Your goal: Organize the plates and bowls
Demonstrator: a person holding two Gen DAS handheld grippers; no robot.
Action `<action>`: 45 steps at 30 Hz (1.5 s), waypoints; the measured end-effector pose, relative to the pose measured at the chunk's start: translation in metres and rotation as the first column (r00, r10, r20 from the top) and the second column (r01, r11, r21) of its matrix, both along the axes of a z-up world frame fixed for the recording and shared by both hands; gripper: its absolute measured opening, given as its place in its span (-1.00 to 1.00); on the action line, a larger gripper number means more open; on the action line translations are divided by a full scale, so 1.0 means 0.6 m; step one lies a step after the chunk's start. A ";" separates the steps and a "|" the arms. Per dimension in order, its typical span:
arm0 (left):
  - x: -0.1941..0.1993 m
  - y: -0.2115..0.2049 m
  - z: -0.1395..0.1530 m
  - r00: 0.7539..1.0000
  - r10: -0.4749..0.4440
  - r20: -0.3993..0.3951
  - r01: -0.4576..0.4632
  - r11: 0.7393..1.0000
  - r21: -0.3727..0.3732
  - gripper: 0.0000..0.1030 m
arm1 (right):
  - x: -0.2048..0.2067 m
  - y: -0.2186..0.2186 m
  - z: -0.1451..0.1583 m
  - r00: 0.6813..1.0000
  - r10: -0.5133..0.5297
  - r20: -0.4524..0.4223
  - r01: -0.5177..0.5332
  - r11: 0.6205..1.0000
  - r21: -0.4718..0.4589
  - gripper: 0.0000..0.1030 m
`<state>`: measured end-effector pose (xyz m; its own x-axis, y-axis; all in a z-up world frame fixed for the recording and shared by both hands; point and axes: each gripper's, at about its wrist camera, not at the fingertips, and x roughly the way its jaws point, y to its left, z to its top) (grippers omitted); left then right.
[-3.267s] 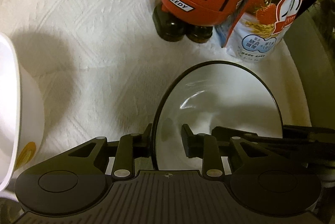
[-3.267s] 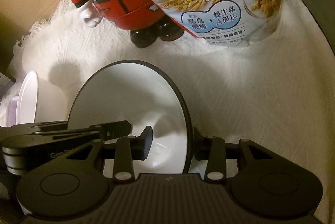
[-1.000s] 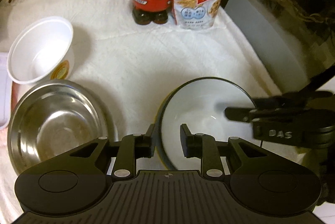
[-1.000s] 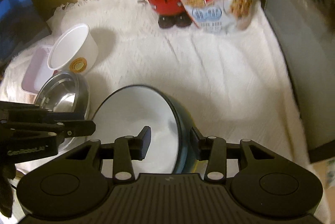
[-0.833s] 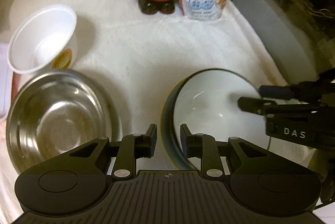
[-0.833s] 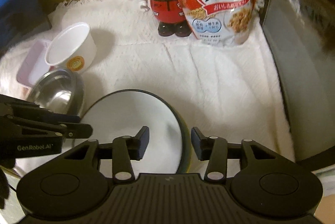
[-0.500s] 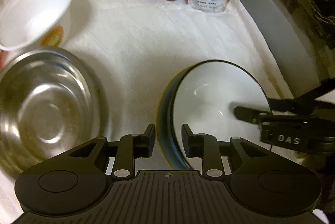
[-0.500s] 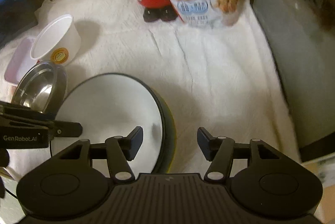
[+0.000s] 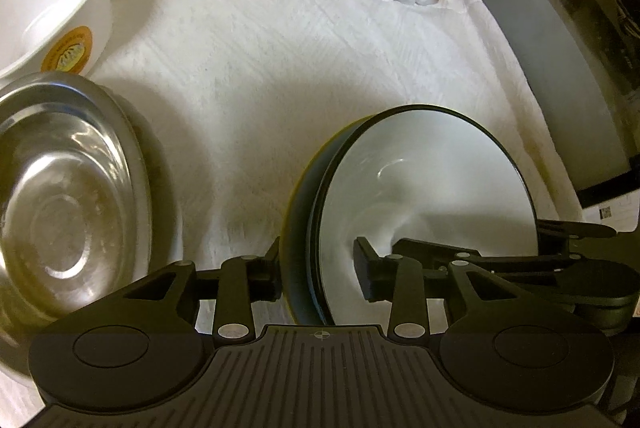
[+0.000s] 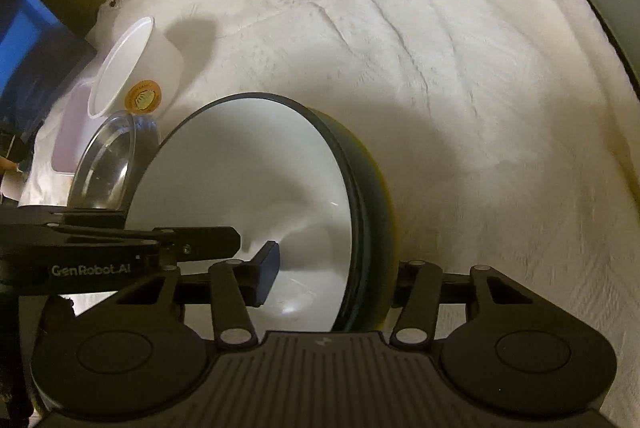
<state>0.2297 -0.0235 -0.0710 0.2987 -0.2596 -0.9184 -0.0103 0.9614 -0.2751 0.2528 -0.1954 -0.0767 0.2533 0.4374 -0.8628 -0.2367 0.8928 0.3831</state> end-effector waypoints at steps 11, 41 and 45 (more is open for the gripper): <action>-0.001 0.008 -0.003 0.999 0.034 -0.004 -0.034 0.999 -0.043 -0.28 | 0.008 -0.004 -0.004 1.000 -0.007 -0.011 0.007 1.000 0.019 0.01; 0.026 0.385 0.164 0.886 0.369 0.283 -0.366 0.928 -0.063 -0.44 | 0.091 0.217 0.219 0.959 0.041 0.279 -0.022 0.997 -0.069 0.40; 0.070 0.460 0.123 0.892 0.383 0.241 -0.381 0.923 -0.056 -0.44 | 0.129 0.325 0.205 0.960 0.024 0.277 -0.002 0.997 -0.080 0.64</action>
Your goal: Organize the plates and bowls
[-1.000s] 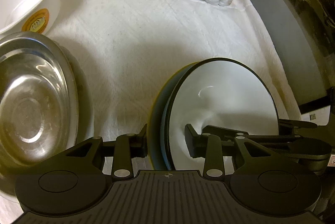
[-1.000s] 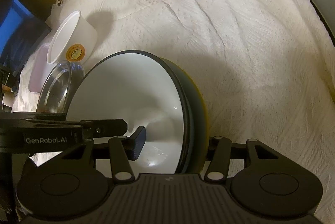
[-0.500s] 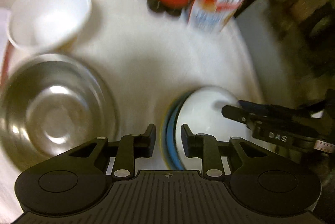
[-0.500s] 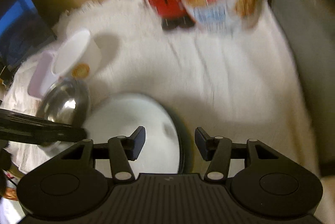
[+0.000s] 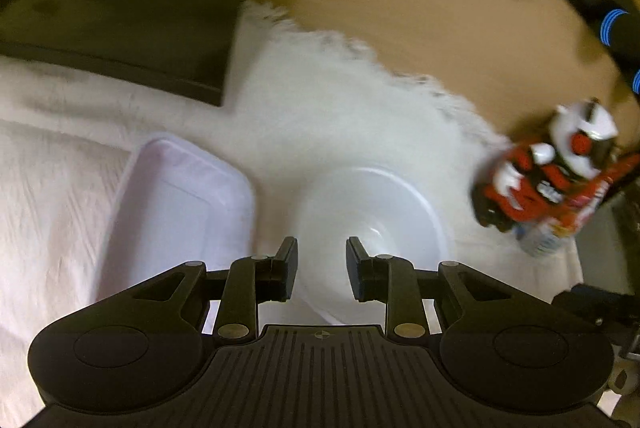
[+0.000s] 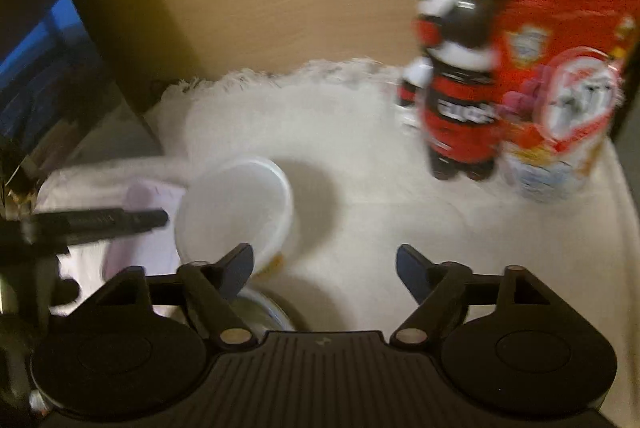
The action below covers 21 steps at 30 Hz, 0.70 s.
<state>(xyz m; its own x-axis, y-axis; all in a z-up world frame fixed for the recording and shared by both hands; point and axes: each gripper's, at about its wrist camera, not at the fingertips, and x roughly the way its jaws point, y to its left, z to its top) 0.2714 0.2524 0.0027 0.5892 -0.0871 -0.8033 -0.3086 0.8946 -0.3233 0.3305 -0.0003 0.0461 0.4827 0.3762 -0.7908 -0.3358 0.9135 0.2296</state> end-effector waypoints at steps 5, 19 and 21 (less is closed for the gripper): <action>0.042 0.039 -0.053 0.998 -0.014 -0.056 0.011 0.999 -0.052 -0.44 | 0.062 0.098 -0.050 0.999 0.030 -0.029 -0.032 0.998 -0.046 0.65; 0.099 0.012 -0.096 0.992 -0.058 -0.115 0.052 0.997 -0.054 -0.45 | 0.122 0.131 -0.187 0.964 -0.017 -0.266 0.017 1.000 -0.001 -0.36; 0.089 -0.001 -0.066 0.995 -0.065 -0.073 0.062 0.997 -0.045 -0.45 | 0.108 0.112 -0.158 0.974 -0.016 -0.226 0.022 0.999 0.024 -0.36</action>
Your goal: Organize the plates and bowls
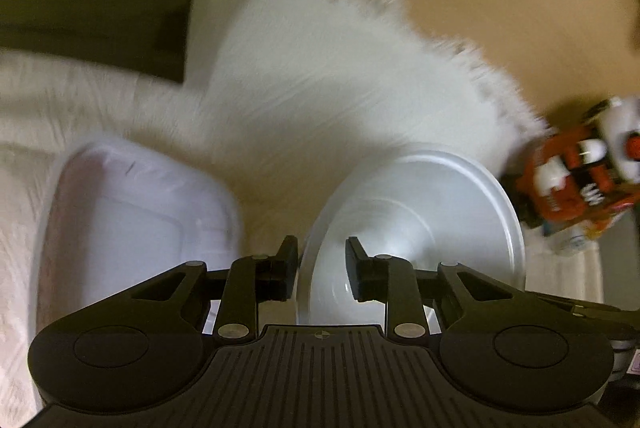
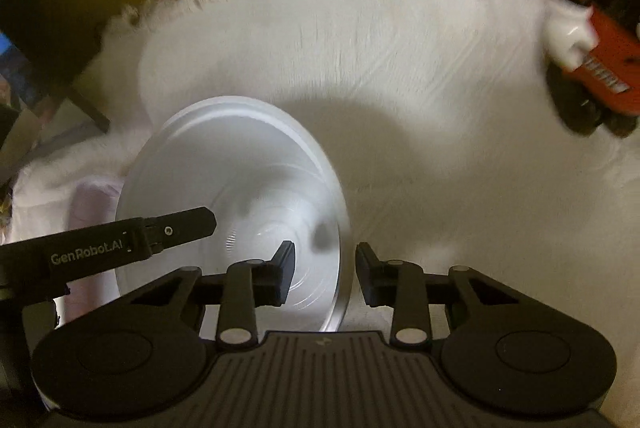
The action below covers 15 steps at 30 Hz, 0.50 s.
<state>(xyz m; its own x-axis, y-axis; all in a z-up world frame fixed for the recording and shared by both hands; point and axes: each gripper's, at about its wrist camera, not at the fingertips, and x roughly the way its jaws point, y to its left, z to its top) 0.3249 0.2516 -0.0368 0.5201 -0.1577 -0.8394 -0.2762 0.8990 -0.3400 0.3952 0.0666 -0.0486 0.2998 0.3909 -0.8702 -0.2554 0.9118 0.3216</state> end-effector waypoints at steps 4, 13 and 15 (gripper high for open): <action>-0.028 -0.042 0.070 0.996 -0.035 0.081 0.036 0.999 -0.008 -0.45 | -0.037 -0.062 0.065 0.996 -0.010 0.093 0.006 0.999 0.044 -0.36; -0.096 -0.205 0.178 0.970 -0.160 0.184 0.170 0.985 -0.041 -0.45 | -0.136 -0.247 0.171 0.975 -0.031 0.220 0.016 0.997 0.071 -0.36; -0.103 -0.249 0.185 0.964 -0.195 0.181 0.204 0.978 -0.032 -0.45 | -0.160 -0.289 0.185 0.972 -0.033 0.232 0.019 0.998 0.061 -0.36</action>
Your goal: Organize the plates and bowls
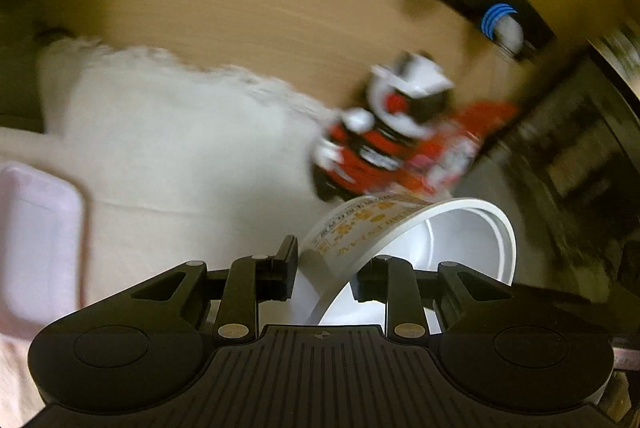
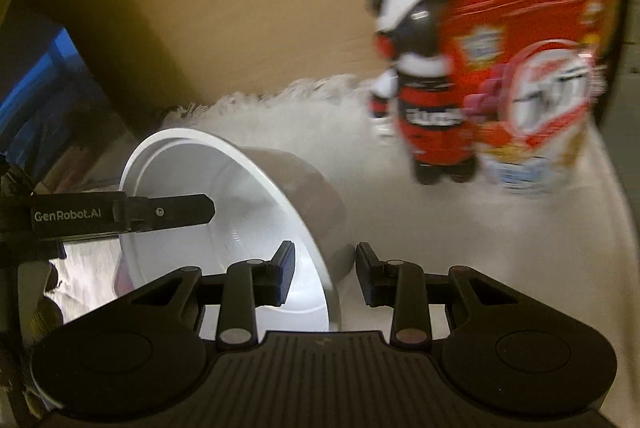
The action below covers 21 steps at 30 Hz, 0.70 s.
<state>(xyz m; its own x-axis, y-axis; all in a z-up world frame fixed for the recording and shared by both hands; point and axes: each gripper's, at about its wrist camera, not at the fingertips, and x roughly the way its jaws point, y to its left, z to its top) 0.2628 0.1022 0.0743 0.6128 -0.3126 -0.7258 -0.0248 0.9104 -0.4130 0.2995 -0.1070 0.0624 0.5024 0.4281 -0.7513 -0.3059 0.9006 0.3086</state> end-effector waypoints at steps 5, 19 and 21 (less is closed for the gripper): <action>-0.022 -0.100 -0.001 0.998 -0.070 -0.011 0.070 0.997 0.029 -0.45 | -0.029 -0.082 0.012 1.000 -0.003 -0.015 0.003 1.000 -0.027 -0.36; -0.066 -0.160 -0.142 0.948 -0.097 -0.304 0.081 0.995 -0.065 -0.44 | -0.065 -0.142 -0.075 0.988 0.104 -0.110 -0.117 0.986 -0.120 -0.25; -0.070 -0.162 -0.156 0.946 -0.093 -0.311 0.081 0.995 -0.050 -0.56 | -0.059 -0.148 -0.088 0.989 0.087 -0.121 -0.101 0.988 -0.113 -0.17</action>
